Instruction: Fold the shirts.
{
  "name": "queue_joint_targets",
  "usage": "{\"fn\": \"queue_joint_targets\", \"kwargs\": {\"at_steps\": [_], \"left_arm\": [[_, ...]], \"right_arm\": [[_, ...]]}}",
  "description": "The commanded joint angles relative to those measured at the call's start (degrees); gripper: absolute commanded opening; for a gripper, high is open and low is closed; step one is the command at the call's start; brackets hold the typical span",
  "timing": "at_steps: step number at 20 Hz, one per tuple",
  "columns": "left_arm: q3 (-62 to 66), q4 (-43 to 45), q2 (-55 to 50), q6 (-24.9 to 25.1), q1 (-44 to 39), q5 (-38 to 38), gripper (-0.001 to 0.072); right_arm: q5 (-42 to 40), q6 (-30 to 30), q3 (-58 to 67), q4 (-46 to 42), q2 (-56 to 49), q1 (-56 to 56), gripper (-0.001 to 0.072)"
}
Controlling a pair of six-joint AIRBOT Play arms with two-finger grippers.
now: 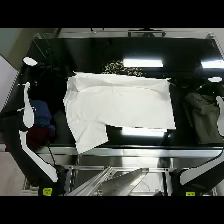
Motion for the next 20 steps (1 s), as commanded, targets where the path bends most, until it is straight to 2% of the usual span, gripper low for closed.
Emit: {"fn": "queue_joint_targets", "kwargs": {"at_steps": [1, 3, 6, 12, 15, 20], "left_arm": [[2.54, 7.30, -1.95, -6.08, -0.24, -5.46, 0.0013], [2.51, 13.77, -1.95, -9.99, -0.63, -9.07, 0.0013], [2.47, 20.65, -1.97, -14.71, -1.60, -13.70, 0.0013], [2.47, 21.33, -2.08, -19.04, -3.76, -16.98, 0.0014], [2.05, 24.50, -2.10, -21.55, -4.28, -18.67, 0.0014], [-4.55, 24.92, -2.08, -22.69, -5.29, -16.00, 0.0012]], "right_arm": [[0.33, 5.22, 5.44, -11.76, -2.56, 0.04, 0.0016], [0.76, 7.43, 6.12, -17.05, -2.54, 0.11, 0.0017], [0.70, 7.39, 6.10, -19.10, -2.58, 1.05, 0.0017], [-1.33, 8.70, 6.10, -23.30, -2.58, 2.89, 0.0017], [-1.27, 8.68, 6.10, -25.57, -2.58, 3.82, 0.0017], [-2.12, 9.16, 6.10, -25.88, -2.58, 5.11, 0.0016]]}}
